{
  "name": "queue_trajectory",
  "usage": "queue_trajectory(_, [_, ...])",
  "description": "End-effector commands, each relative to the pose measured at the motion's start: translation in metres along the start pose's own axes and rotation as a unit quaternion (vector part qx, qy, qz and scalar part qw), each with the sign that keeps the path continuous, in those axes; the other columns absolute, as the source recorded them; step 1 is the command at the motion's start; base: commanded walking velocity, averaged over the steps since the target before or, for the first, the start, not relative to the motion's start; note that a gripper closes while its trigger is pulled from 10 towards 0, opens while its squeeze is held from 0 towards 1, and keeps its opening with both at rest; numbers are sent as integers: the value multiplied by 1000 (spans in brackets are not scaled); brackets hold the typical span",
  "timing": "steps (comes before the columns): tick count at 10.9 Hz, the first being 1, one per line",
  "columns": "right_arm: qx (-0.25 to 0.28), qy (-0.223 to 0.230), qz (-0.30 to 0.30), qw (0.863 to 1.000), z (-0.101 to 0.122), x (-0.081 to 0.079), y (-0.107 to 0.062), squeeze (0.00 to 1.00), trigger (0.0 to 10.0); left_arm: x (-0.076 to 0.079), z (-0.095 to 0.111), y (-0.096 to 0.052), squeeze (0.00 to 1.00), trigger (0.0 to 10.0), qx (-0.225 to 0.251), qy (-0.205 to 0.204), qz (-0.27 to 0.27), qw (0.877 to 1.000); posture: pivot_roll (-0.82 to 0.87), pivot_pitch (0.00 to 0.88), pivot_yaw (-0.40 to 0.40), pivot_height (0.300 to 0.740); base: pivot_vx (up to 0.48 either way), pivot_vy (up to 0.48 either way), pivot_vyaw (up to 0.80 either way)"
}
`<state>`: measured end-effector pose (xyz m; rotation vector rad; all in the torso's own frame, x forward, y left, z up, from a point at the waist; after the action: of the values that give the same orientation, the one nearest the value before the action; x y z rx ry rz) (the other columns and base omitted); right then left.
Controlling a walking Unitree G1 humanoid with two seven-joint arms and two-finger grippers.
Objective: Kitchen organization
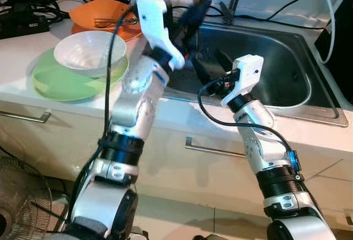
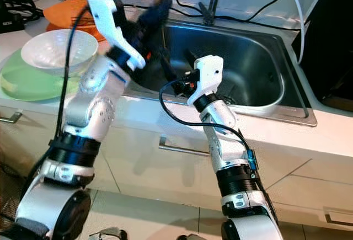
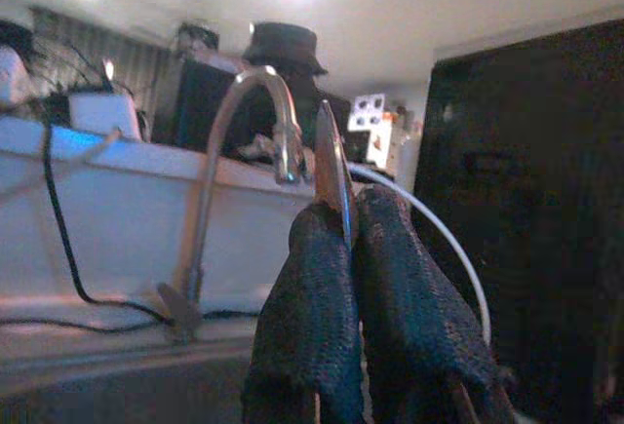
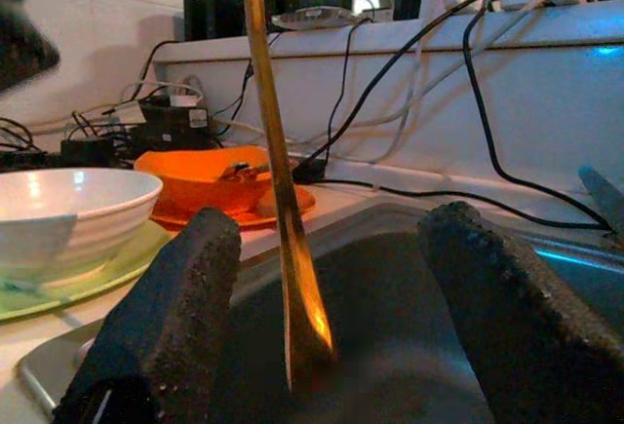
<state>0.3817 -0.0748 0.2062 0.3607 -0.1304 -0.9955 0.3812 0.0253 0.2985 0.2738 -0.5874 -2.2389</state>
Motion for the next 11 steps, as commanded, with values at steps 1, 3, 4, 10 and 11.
queue_trajectory(1, [7, 2, 6, 1000, 4, -2, 0, 0, 10000, 12, 6, 3, 0, 10000, 6, -1, -29, 1000, 67, 25, -47, 740, 0, 0, 0])
queue_trajectory(3, [5, 6, 5, 1000, 3, -4, 0, 0, 10000, 16, 3, 2, 0, 10000, -3, -9, -40, 999, 68, 27, -44, 740, 0, 0, 0])
queue_trajectory(4, [5, 8, 6, 1000, 2, -6, 1, 0, 10000, 17, 3, 2, 0, 10000, -4, -14, -43, 999, 68, 28, -43, 740, 0, 0, 0])
queue_trajectory(10, [-2, 6, -7, 1000, -3, -3, 3, 0, 0, 25, 1, -1, 0, 10000, -15, -34, -66, 997, 77, 33, -42, 740, 0, 0, 0])
queue_trajectory(11, [-2, 7, -7, 1000, -3, -3, 4, 0, 0, 25, 2, -1, 0, 10000, -16, -37, -67, 997, 78, 34, -41, 740, 0, 0, 0])
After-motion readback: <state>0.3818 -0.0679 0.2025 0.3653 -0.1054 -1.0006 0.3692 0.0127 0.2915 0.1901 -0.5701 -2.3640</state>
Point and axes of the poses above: a point about 5 cm out from each wrist's last joint towards the gripper, its own y axis pointing out of the wrist towards the gripper, its own z axis along the axis of the wrist's last joint, x = y × z, the point moved 5 cm from there along y, pointing out of the wrist towards the gripper, and after that the axes turned 5 degrees about y, right-handed, at the moved point
